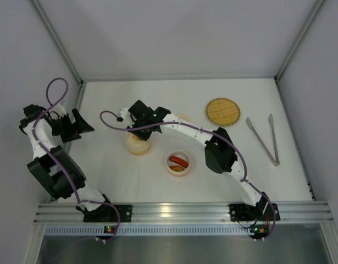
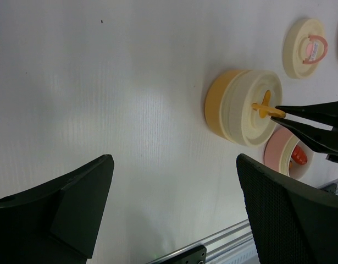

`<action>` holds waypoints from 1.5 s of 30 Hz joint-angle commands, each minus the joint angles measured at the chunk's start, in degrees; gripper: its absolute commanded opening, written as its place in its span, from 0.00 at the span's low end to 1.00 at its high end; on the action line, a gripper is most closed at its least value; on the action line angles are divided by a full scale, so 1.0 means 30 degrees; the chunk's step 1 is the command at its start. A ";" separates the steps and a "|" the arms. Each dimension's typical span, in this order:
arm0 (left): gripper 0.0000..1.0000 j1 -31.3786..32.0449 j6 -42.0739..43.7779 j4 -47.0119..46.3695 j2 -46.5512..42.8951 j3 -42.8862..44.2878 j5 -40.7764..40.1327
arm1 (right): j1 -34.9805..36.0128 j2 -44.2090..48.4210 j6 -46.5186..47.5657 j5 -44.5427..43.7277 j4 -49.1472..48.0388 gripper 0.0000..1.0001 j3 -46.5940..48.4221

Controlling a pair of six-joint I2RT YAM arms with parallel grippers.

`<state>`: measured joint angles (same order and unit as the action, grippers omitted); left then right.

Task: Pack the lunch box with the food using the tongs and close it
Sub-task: Close the box lid on the packing box, then pick up the box lid from the center of the board.

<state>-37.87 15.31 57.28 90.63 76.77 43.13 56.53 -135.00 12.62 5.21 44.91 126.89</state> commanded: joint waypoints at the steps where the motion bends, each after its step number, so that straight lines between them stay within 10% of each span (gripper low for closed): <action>1: 0.98 -0.0151 0.0609 0.0361 -0.0445 -0.0132 0.0593 | 0.0287 -0.0088 -0.0340 0.0049 -0.1257 0.20 0.1063; 18: 0.98 -0.0151 0.1984 0.1005 -0.0883 -0.0103 0.1003 | -0.0825 0.3276 -0.2682 0.1133 -0.1901 0.60 0.0012; 32: 0.98 0.0318 0.1724 -0.0341 -0.1558 -0.0630 0.0007 | -0.7301 1.0075 -0.7076 -0.1237 -0.0965 0.62 -0.7313; 45: 0.98 0.0493 0.1283 -0.0458 -0.2553 -0.0805 -0.0168 | -0.9235 0.7940 -0.9919 0.1806 -0.4389 0.52 -1.1241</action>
<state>-36.73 19.14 57.36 86.32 74.70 42.30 29.52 -110.74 -14.22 7.49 39.05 93.27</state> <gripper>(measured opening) 0.983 0.523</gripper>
